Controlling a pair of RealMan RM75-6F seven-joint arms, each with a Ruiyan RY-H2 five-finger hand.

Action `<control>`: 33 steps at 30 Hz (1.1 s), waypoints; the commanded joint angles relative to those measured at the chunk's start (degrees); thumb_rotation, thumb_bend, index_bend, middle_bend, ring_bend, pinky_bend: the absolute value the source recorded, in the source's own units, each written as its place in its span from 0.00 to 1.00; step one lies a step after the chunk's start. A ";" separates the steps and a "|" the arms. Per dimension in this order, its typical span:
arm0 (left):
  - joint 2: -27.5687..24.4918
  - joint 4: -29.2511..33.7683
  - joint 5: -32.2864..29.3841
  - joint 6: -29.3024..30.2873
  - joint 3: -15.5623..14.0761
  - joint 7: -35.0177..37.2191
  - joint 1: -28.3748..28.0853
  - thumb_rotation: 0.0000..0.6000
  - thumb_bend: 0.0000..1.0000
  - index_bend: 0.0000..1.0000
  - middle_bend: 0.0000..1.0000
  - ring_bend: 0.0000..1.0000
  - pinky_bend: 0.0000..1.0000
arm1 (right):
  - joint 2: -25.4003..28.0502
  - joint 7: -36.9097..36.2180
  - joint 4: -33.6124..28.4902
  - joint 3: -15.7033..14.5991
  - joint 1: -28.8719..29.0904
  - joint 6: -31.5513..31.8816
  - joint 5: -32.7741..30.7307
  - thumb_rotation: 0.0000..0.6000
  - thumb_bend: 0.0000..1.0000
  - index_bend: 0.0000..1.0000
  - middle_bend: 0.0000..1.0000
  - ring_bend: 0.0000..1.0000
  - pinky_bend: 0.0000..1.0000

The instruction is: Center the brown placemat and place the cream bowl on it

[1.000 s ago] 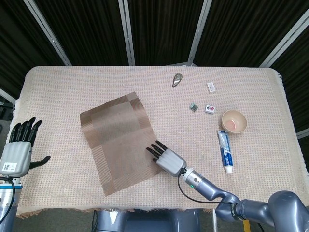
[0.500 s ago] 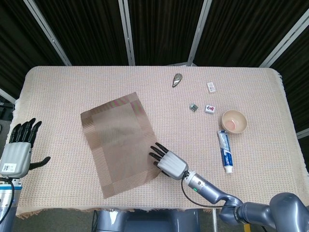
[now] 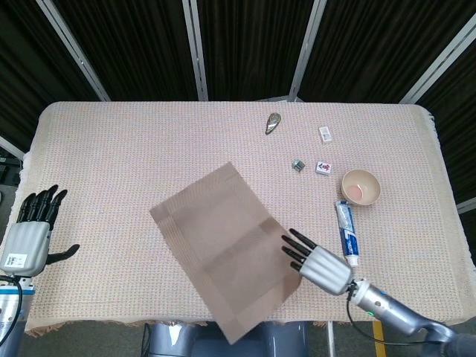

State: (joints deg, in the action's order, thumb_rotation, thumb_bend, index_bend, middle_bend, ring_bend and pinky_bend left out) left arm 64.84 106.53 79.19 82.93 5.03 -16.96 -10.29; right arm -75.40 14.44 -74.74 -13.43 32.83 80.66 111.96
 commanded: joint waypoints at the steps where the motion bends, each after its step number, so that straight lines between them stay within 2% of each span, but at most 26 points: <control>1: -0.10 -0.21 -0.29 -0.09 0.06 0.18 0.03 1.00 0.00 0.00 0.00 0.00 0.00 | 4.74 3.04 6.52 0.46 -0.77 2.47 1.76 1.00 0.39 0.73 0.21 0.00 0.00; 5: -0.14 -0.31 -0.48 0.18 0.30 0.31 0.11 1.00 0.00 0.00 0.00 0.00 0.00 | 6.10 3.53 11.25 3.15 1.84 1.17 1.63 1.00 0.38 0.68 0.22 0.00 0.00; 10: 0.14 -0.65 -0.86 -0.12 0.32 -0.07 -0.01 1.00 0.00 0.00 0.00 0.00 0.00 | 5.34 5.43 16.29 5.77 5.62 -0.86 2.53 1.00 0.37 0.64 0.22 0.00 0.00; 19: 1.13 -1.82 -2.64 -0.64 0.74 -1.42 -0.31 1.00 0.00 0.00 0.00 0.00 0.00 | -1.04 7.74 28.67 8.89 12.86 -7.36 3.37 1.00 0.34 0.66 0.23 0.00 0.00; 20: 1.23 -1.98 -2.90 -0.71 0.81 -1.57 -0.34 1.00 0.00 0.00 0.00 0.00 0.00 | -2.05 7.82 30.52 9.23 13.35 -7.59 3.19 1.00 0.32 0.61 0.22 0.00 0.00; 21: 1.30 -2.09 -3.08 -0.76 0.86 -1.67 -0.37 1.00 0.00 0.00 0.00 0.00 0.00 | -2.64 7.69 31.56 9.41 13.54 -7.66 2.98 1.00 0.28 0.48 0.21 0.00 0.00; 22: 1.39 -2.22 -3.33 -0.85 0.91 -1.76 -0.40 1.00 0.00 0.00 0.00 0.00 0.00 | -3.50 7.57 33.09 9.89 13.69 -7.82 2.32 1.00 0.21 0.28 0.16 0.00 0.00; 24: 1.52 -2.45 -3.70 -1.08 0.99 -1.78 -0.49 1.00 0.00 0.00 0.00 0.00 0.00 | -4.92 7.15 35.53 11.09 13.22 -7.62 0.32 1.00 0.07 0.01 0.05 0.00 0.00; 26: 1.57 -2.63 -3.75 -1.24 0.97 -1.72 -0.56 1.00 0.00 0.00 0.00 0.00 0.00 | -5.79 6.08 36.37 12.40 12.01 -6.86 -2.14 1.00 0.00 0.00 0.00 0.00 0.00; 30: 1.64 -2.96 -2.90 -1.81 0.51 -1.33 -0.81 1.00 0.00 0.00 0.00 0.00 0.00 | -6.43 3.34 34.82 15.97 7.76 -1.71 -8.04 1.00 0.00 0.00 0.00 0.00 0.00; 33: 1.72 -3.33 -1.59 -2.10 -0.10 -1.03 -0.95 1.00 0.00 0.00 0.00 0.00 0.00 | -5.24 1.02 30.42 18.40 3.46 2.15 -12.82 1.00 0.00 0.00 0.00 0.00 0.00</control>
State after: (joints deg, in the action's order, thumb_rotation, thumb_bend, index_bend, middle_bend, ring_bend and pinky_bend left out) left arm 66.51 103.40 77.05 81.02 5.26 -18.16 -11.14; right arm -81.06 17.77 -41.00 2.46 39.86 79.46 102.85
